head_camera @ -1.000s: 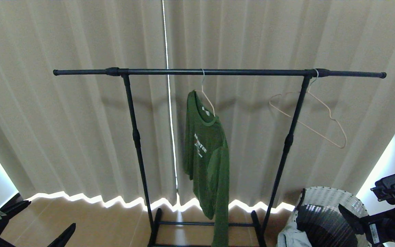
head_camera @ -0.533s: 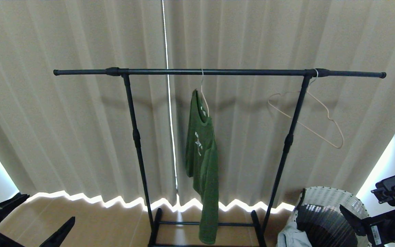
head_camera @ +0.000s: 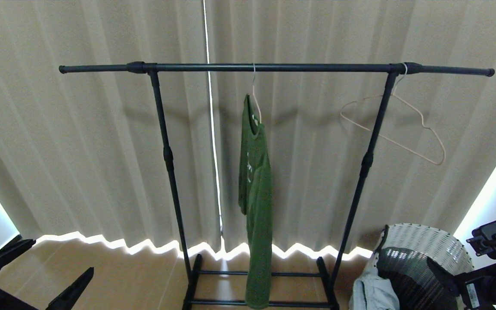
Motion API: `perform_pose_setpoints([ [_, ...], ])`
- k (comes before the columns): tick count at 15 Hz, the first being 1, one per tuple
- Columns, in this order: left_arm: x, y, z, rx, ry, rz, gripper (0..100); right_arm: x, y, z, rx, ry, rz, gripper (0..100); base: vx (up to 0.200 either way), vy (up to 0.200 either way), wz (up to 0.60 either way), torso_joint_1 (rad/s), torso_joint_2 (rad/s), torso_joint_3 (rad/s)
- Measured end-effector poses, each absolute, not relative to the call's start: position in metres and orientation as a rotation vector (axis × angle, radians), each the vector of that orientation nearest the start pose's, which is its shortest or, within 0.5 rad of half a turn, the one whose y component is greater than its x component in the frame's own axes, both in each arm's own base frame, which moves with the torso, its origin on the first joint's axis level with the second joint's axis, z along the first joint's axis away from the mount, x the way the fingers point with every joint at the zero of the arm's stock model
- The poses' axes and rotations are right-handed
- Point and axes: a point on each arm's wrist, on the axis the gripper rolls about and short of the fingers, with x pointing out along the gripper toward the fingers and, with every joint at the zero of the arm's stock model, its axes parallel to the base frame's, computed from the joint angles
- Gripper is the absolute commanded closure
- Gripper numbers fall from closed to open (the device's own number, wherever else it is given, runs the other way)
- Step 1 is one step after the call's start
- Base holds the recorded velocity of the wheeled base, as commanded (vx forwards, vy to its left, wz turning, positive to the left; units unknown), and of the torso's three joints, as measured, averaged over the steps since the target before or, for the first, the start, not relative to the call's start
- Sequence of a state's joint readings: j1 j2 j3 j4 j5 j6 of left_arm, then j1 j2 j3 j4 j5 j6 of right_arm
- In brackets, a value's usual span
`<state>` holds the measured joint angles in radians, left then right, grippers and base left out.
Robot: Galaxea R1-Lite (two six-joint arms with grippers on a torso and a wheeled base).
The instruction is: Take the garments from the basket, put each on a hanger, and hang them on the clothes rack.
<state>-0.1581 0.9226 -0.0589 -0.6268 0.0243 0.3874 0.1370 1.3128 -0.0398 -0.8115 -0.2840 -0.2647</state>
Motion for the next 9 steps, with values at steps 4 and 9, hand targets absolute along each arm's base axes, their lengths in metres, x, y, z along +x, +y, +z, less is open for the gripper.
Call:
perform_pose_setpoints([
  [4, 0.0883, -0.0136, 0.1315, 0.407, 0.205, -0.180, 0, 0.1367, 0.0126, 0.0991, -0.358, 0.473, -0.082, 0, 0.000, 0.000, 0.00, -0.214, 0.48, 0.261],
  [9, 0.0885, -0.0143, 0.1316, 0.408, 0.203, -0.190, 0, 0.1352, 0.0124, 0.0983, -0.360, 0.477, -0.082, 0, 0.000, 0.000, 0.00, -0.203, 0.47, 0.263],
])
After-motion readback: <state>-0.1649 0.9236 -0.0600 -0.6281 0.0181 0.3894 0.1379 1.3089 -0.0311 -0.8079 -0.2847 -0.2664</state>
